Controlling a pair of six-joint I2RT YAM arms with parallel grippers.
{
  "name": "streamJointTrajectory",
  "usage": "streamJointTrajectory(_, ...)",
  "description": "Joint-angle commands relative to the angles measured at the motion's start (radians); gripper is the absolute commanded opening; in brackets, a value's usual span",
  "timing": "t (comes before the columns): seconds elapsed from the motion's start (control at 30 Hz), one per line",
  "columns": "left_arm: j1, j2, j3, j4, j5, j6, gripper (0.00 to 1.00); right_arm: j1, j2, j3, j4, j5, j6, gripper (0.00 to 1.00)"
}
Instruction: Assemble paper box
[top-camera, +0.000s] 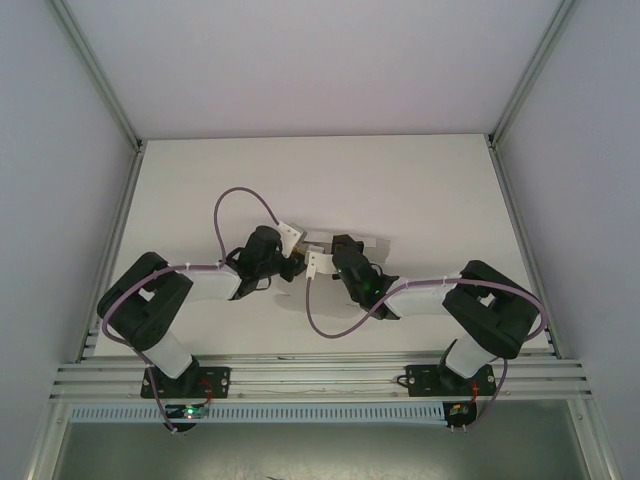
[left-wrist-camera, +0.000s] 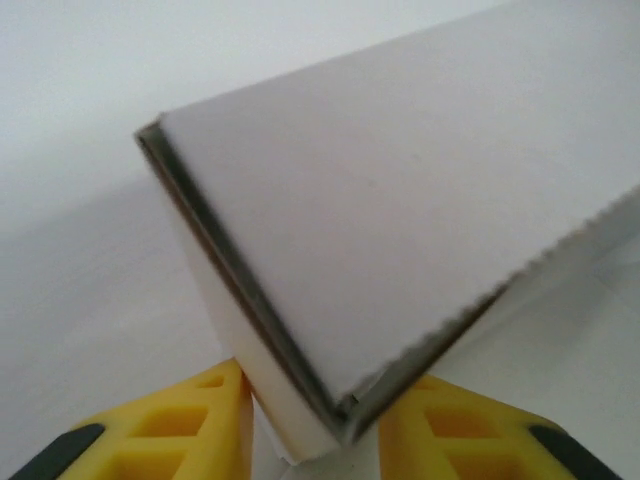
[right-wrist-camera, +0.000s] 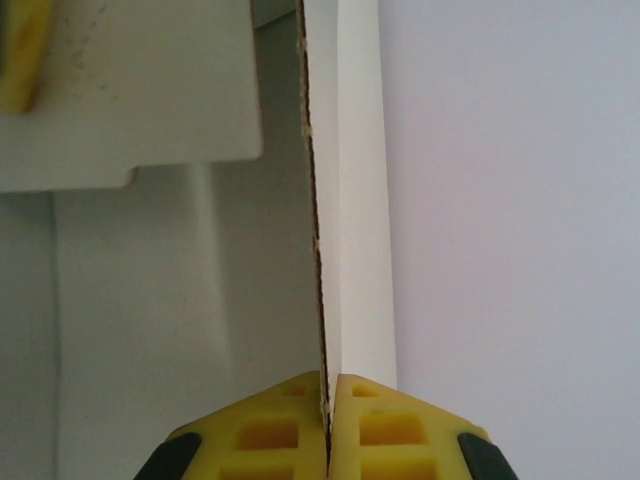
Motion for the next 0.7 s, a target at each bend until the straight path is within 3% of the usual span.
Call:
streamJointTrajectory(0.0, -0.003, 0.034, 0.053, 0.087, -0.221, -0.036, 0.29, 0.032, 0.026, -0.022, -0.177, -0.189, 0.047, 0.0)
streamJointTrajectory(0.17, -0.008, 0.056, 0.04, 0.17, -0.173, -0.012, 0.23, 0.032, 0.036, -0.008, -0.206, -0.198, 0.061, 0.0)
streamJointTrajectory(0.3, -0.011, 0.057, 0.061, 0.144, -0.221, -0.027, 0.2, 0.032, 0.034, -0.004, -0.215, -0.204, 0.069, 0.0)
streamJointTrajectory(0.37, -0.023, 0.073, 0.088, 0.112, -0.294, -0.039, 0.21, 0.031, 0.033, 0.0, -0.223, -0.202, 0.077, 0.0)
streamJointTrajectory(0.57, -0.078, 0.187, 0.203, -0.032, -0.652, -0.143, 0.17, 0.031, 0.033, 0.02, -0.289, -0.191, 0.115, 0.0)
streamJointTrajectory(0.67, -0.086, 0.216, 0.233, -0.114, -0.79, -0.243, 0.08, 0.027, 0.023, 0.021, -0.325, -0.189, 0.135, 0.0)
